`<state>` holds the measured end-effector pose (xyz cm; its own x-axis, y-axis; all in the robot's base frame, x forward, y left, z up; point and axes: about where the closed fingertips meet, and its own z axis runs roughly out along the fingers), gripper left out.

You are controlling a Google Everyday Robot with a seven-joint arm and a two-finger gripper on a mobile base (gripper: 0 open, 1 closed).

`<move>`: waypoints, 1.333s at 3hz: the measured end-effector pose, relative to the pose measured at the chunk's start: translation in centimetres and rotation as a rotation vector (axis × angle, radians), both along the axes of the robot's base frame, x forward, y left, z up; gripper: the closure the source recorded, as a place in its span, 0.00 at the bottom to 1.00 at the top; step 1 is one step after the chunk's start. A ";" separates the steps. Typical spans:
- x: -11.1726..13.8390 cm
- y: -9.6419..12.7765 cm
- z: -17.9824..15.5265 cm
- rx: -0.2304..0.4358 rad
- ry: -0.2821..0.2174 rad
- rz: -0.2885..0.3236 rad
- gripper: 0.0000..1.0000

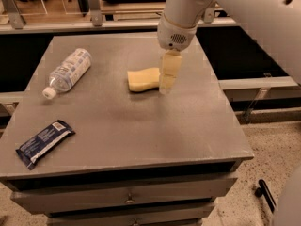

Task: Pick sponge

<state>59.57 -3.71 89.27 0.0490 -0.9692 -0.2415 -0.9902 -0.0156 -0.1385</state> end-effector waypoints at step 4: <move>0.3 3.3 -5.6 -0.123 0.054 0.024 0.38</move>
Offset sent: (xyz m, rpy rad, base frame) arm 0.0136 0.0231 -0.0427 -0.1218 0.0083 -0.0046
